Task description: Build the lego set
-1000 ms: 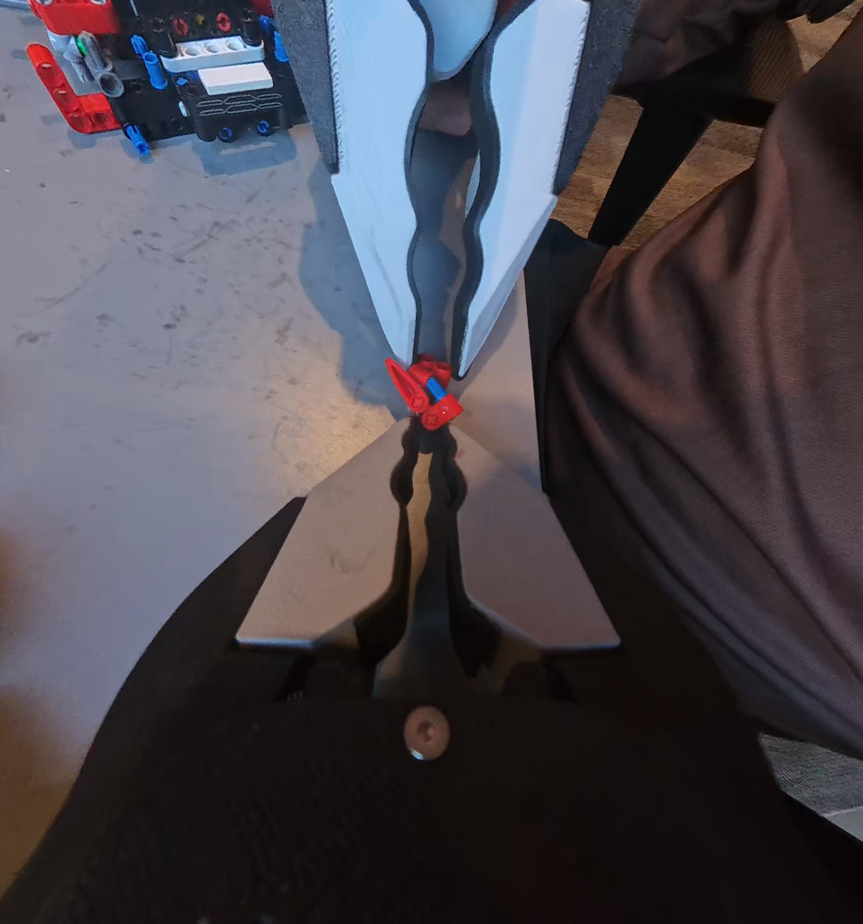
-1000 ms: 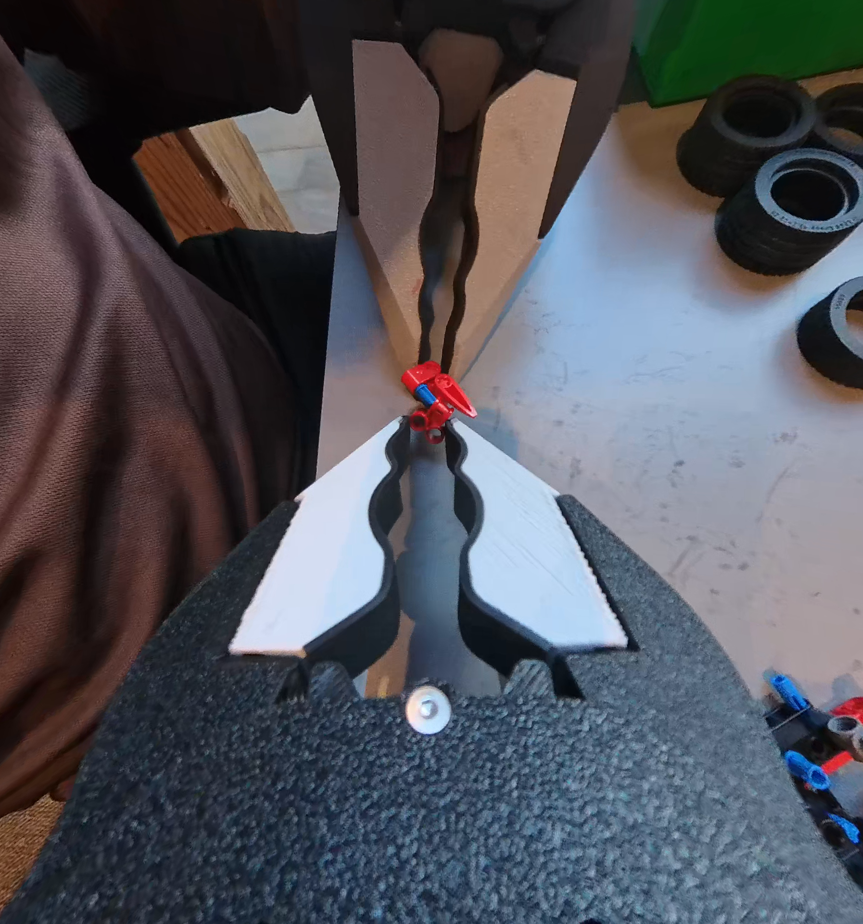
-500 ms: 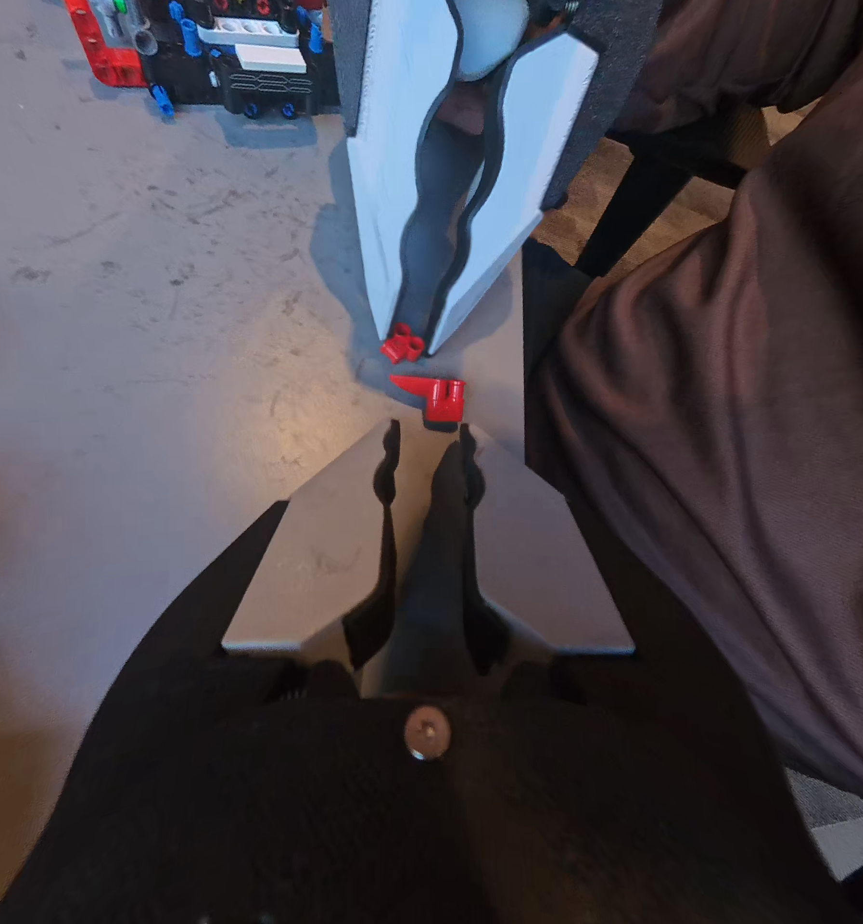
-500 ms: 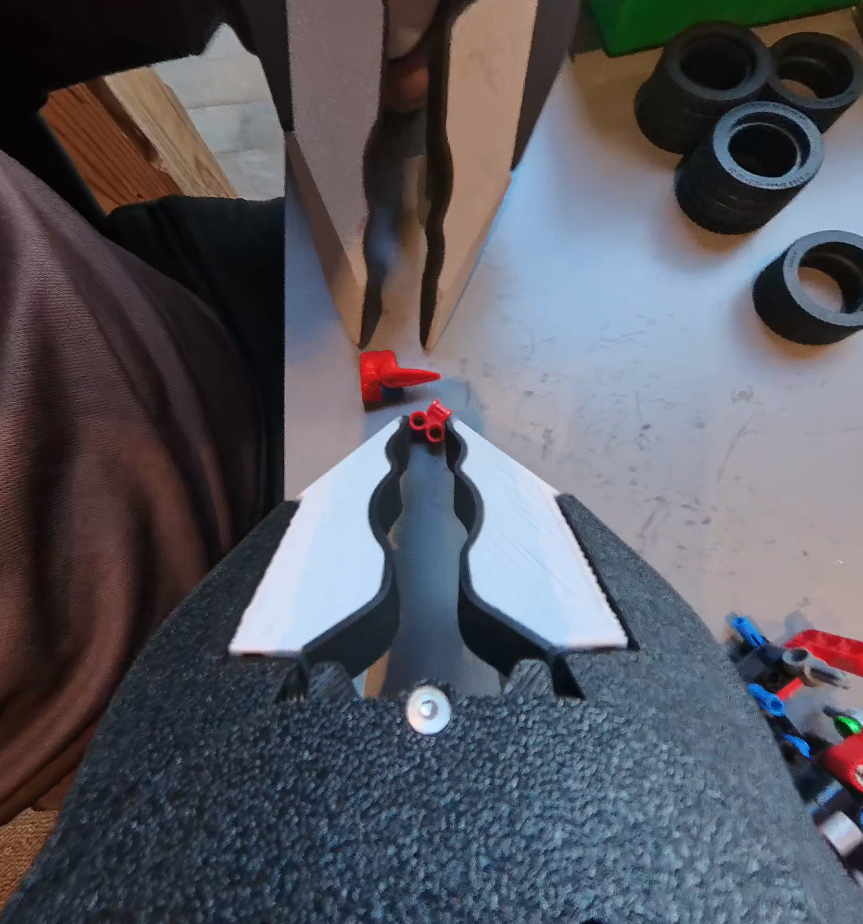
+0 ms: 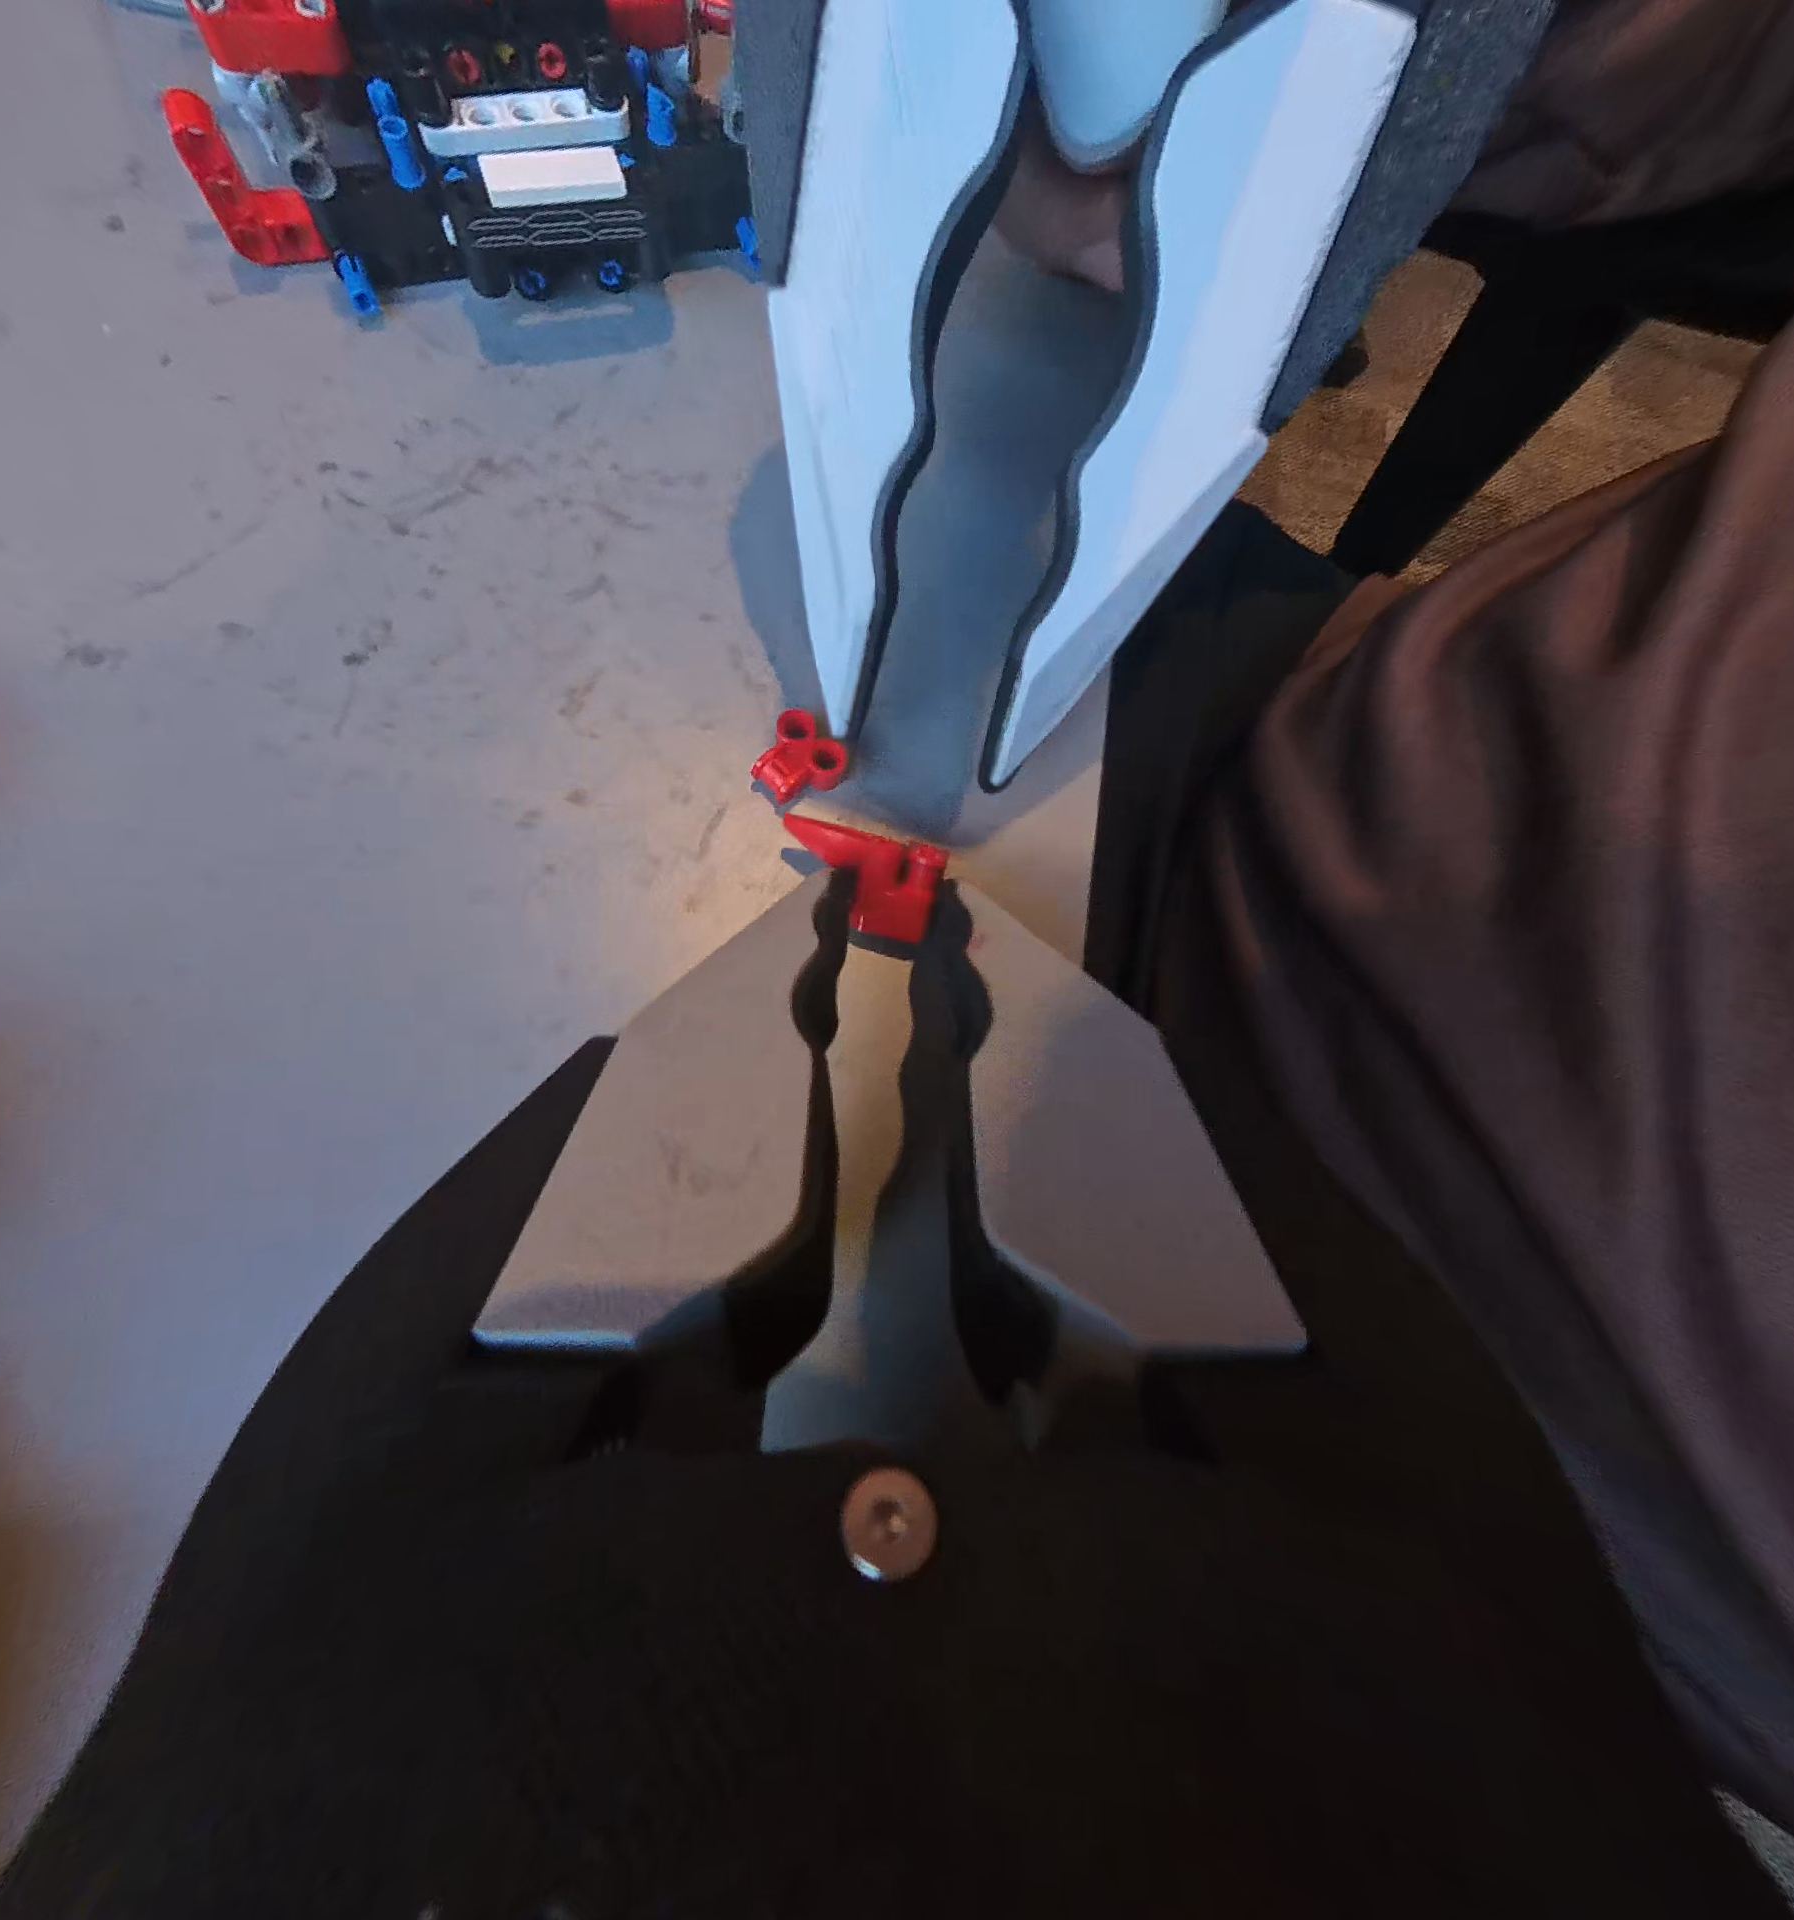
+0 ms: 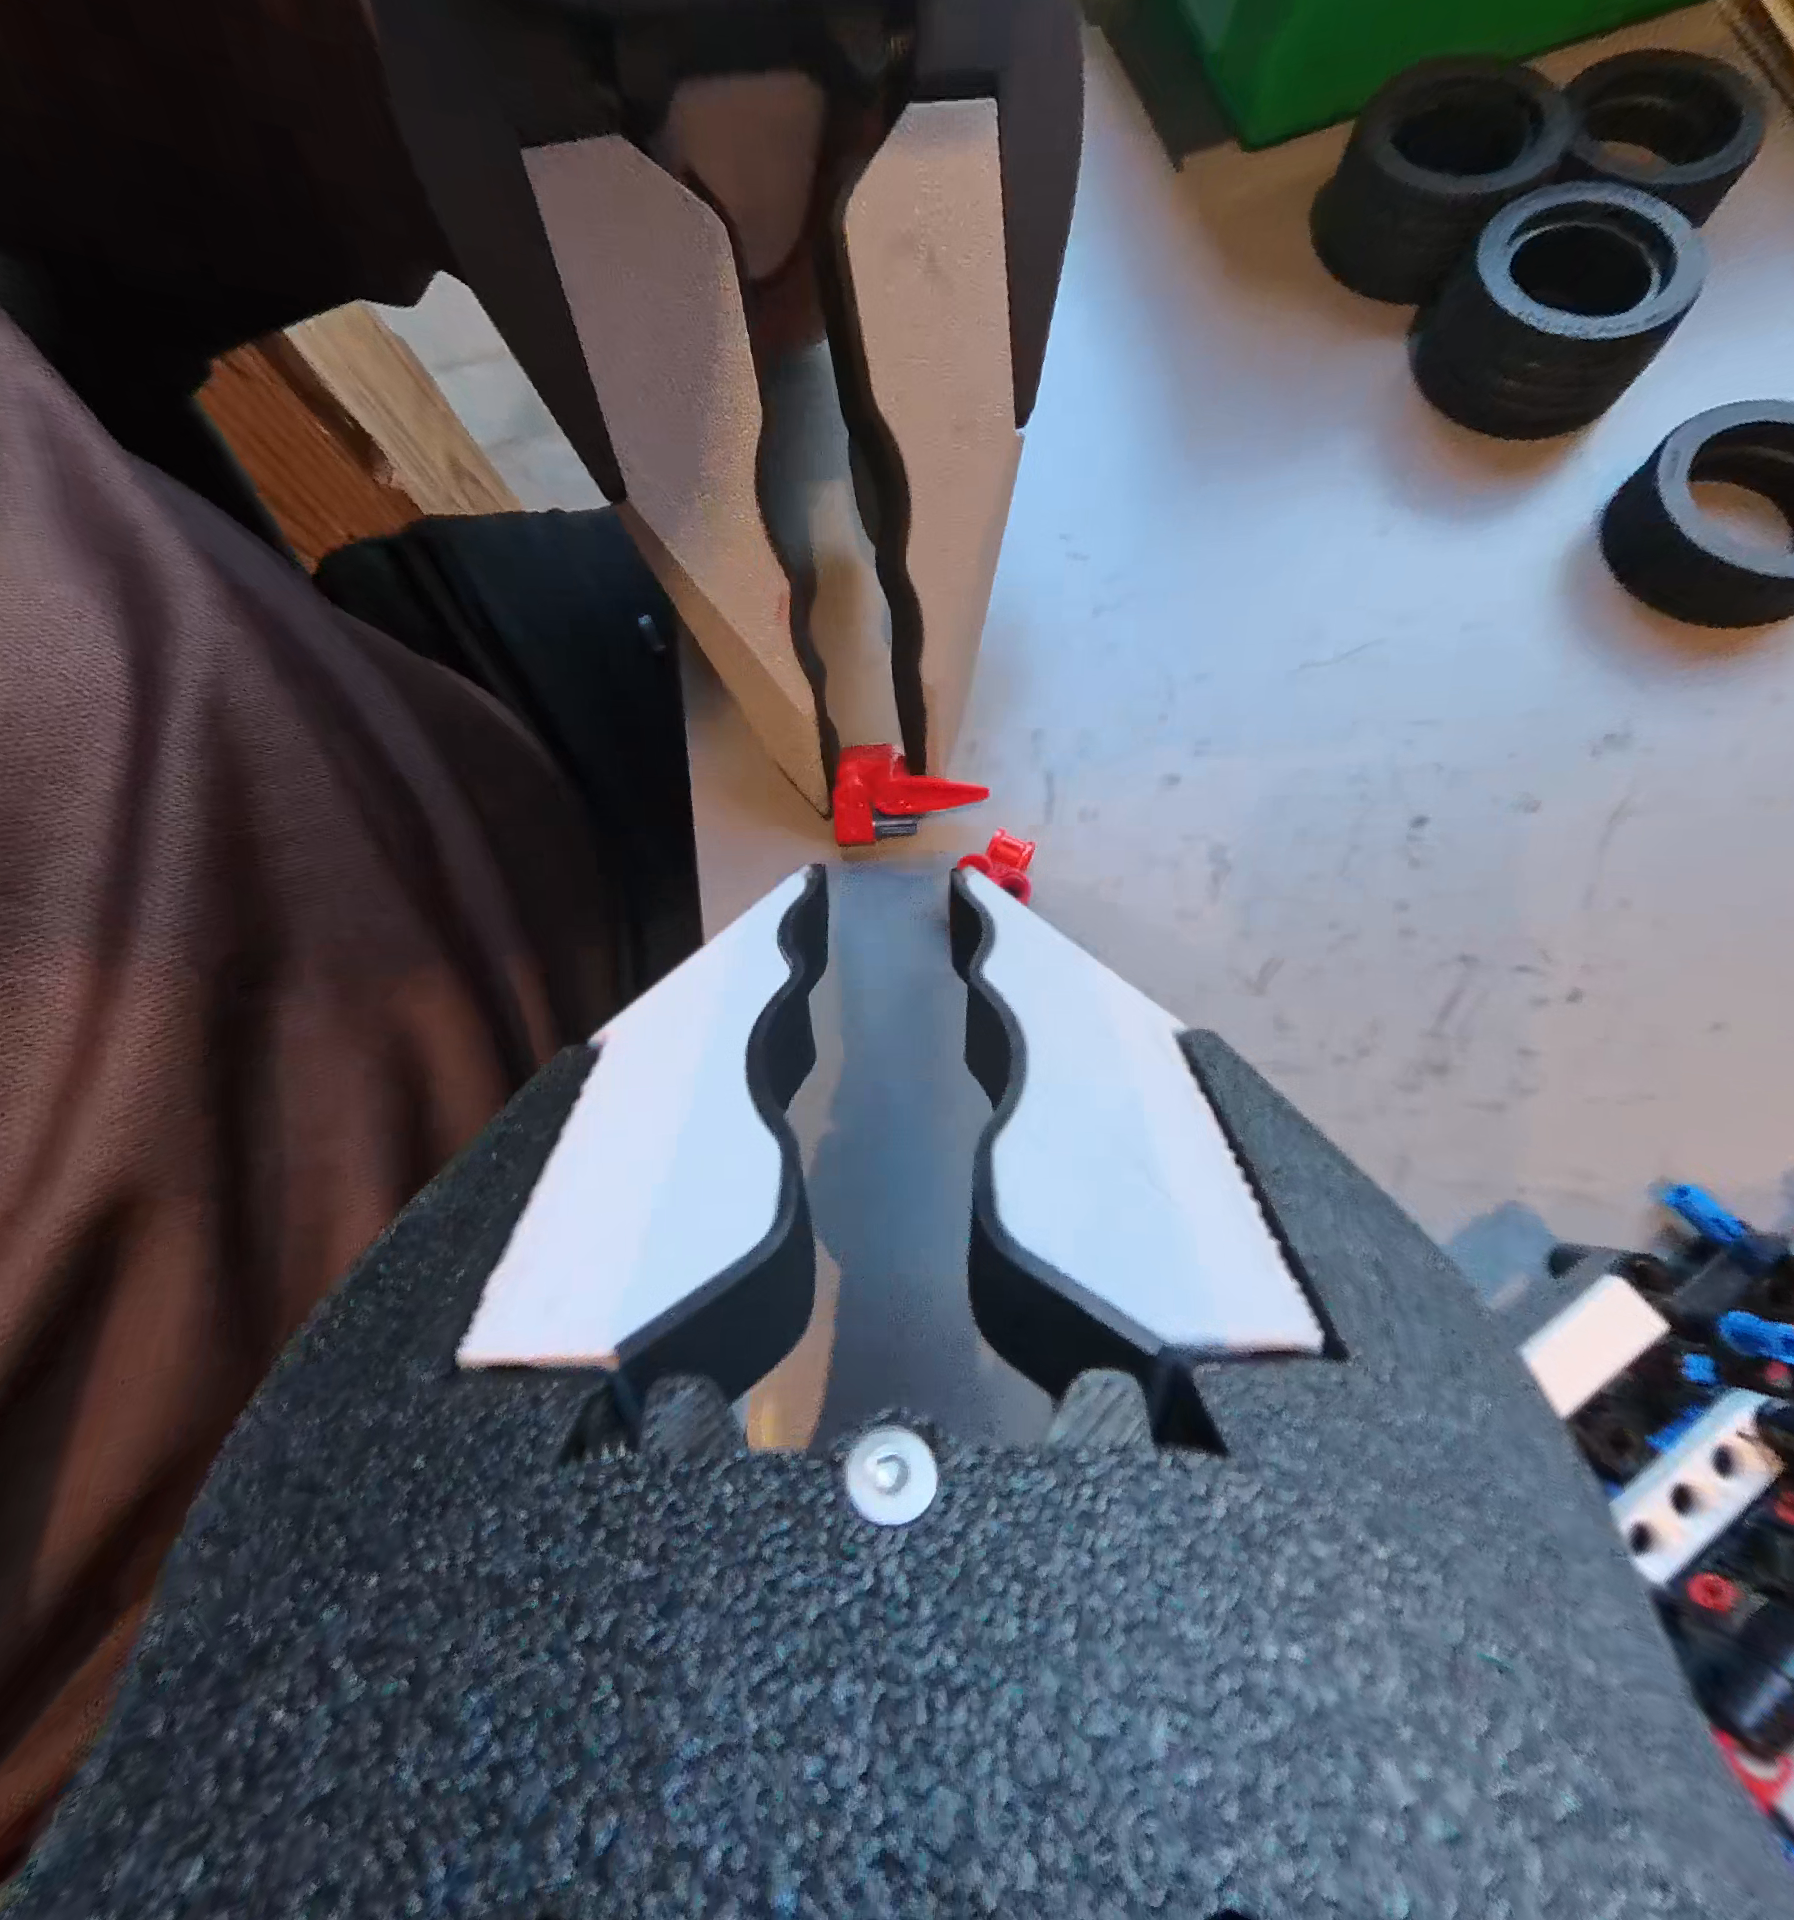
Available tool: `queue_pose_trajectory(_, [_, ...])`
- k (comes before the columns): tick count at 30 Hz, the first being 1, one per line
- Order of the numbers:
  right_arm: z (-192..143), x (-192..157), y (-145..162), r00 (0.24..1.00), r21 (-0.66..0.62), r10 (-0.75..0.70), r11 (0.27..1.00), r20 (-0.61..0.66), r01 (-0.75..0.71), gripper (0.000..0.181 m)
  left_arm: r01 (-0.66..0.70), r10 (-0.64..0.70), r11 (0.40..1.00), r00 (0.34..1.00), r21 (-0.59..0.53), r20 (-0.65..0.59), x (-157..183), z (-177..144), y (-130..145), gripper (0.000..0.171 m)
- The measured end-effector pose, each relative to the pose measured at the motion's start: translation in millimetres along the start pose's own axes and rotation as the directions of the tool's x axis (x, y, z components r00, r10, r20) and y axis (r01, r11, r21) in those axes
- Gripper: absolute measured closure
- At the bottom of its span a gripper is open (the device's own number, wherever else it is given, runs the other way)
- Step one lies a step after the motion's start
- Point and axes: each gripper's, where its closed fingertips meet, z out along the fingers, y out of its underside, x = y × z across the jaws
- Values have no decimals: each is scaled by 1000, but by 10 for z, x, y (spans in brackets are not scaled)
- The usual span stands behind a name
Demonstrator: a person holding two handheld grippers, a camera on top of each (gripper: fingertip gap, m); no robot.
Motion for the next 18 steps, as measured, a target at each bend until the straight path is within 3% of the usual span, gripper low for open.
queue_pose_trajectory(4, [6, -27, -2, 999, 21, 38, 999, 30, -38, 162, 29, -28, 998, 999, 53, -28, -36, -37, -22, 158])
queue_pose_trajectory(7, [-104, -34, -133, 992, 114, 90, 988, 92, -100, 162, 90, -42, 956, 984, 280, -172, 87, -286, -310, 158])
queue_pose_trajectory(9, [-251, -50, -328, 988, 234, 84, 966, 127, -113, 163, 251, -135, 899, 938, 358, -318, 103, -450, -450, 158])
queue_pose_trajectory(12, [-460, 39, -606, 999, 363, -10, 932, -38, 23, 163, 543, -288, 729, 795, 415, -534, 15, -655, -655, 158])
queue_pose_trajectory(15, [-514, 118, -725, 962, 336, -98, 924, -256, 184, 163, 719, -341, 579, 641, 383, -688, -21, -738, -770, 159])
queue_pose_trajectory(18, [-514, 125, -766, 901, 277, -184, 910, -394, 307, 167, 763, -348, 546, 582, 346, -735, 43, -698, -806, 158])
